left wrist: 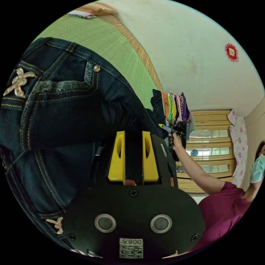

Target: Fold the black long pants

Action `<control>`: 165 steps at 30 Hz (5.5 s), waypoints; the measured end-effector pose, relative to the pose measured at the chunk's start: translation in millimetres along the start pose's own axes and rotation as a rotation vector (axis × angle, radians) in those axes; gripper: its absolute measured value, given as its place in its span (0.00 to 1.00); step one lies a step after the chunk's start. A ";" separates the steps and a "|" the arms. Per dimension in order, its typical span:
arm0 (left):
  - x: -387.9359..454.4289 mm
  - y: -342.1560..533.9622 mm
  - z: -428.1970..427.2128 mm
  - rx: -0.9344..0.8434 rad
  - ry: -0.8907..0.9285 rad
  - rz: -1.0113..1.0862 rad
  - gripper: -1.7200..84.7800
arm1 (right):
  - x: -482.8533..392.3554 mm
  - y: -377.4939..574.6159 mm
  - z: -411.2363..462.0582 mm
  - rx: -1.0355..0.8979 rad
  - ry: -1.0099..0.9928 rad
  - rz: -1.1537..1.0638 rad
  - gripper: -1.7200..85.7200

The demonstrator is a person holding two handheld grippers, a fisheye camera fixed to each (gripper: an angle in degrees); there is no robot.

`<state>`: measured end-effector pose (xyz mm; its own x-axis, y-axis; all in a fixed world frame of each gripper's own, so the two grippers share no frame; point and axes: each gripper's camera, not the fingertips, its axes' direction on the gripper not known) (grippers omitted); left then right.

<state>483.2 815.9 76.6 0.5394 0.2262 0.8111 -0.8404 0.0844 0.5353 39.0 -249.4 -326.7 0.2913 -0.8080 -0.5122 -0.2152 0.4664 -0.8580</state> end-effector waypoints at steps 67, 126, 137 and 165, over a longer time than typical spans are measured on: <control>-35.9 27.7 -20.0 0.112 -0.166 0.054 0.11 | 60.3 253.6 -117.7 0.229 -0.177 0.205 0.10; 133.0 49.6 250.3 -0.302 -0.241 0.257 0.02 | 124.1 520.7 -283.9 0.403 -0.120 0.576 0.03; 155.4 34.8 267.3 -0.325 -0.380 0.271 0.02 | 104.7 525.8 -231.0 0.384 -0.329 0.627 0.02; 194.4 0.7 236.2 -0.253 -0.463 0.436 0.02 | -61.8 440.8 -190.6 0.094 0.299 0.520 0.02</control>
<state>599.8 630.6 290.2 0.0683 -0.1424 0.9875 -0.9421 0.3165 0.1108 -251.5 -62.5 -666.0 -0.1070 -0.5256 -0.8440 -0.1714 0.8459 -0.5050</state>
